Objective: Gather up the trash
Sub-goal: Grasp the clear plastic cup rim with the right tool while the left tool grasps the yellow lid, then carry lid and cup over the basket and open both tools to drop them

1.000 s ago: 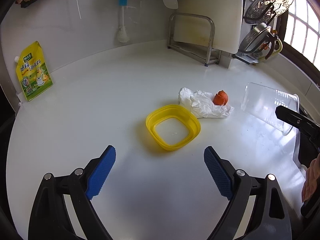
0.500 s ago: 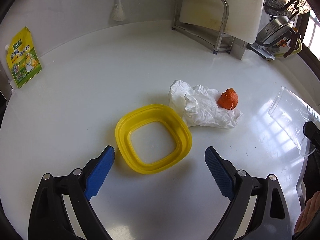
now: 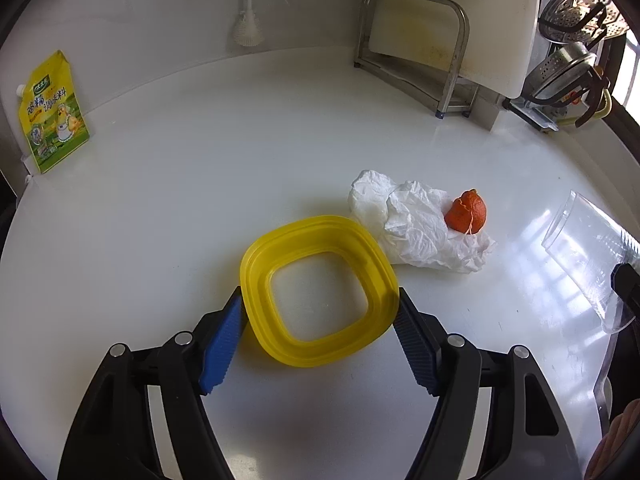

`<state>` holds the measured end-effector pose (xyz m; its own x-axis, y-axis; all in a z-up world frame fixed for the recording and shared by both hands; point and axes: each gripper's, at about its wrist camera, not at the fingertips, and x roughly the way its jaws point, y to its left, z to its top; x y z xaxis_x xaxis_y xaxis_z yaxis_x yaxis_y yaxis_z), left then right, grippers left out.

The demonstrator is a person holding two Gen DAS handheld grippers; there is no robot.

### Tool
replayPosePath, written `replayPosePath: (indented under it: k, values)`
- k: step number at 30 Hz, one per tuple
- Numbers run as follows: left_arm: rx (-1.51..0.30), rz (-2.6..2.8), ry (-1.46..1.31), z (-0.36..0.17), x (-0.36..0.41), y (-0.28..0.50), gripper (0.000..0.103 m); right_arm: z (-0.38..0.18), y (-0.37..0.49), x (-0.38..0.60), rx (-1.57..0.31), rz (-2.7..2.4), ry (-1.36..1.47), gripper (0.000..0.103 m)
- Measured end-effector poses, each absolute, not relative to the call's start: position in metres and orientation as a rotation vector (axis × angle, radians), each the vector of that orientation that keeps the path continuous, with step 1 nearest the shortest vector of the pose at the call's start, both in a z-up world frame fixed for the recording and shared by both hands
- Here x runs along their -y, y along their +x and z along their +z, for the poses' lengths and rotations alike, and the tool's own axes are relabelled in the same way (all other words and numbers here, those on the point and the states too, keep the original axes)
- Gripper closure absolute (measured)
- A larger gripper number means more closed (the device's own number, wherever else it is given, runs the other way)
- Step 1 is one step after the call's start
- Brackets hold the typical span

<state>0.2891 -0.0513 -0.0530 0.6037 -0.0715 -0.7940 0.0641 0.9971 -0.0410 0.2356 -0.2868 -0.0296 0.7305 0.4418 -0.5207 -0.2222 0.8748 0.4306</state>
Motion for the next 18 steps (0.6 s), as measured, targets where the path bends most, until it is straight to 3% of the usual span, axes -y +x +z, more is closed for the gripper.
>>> replayPosePath:
  k: [9,18]
  values:
    - [-0.78,-0.06,0.091,-0.02,0.039,0.234,0.033,-0.021,0.216,0.277,-0.62,0.353,0.299,0.099]
    - [-0.698,-0.11,0.14,0.006,0.04,0.165,0.033,-0.01,0.144,0.258,-0.581,0.299,0.224,0.099]
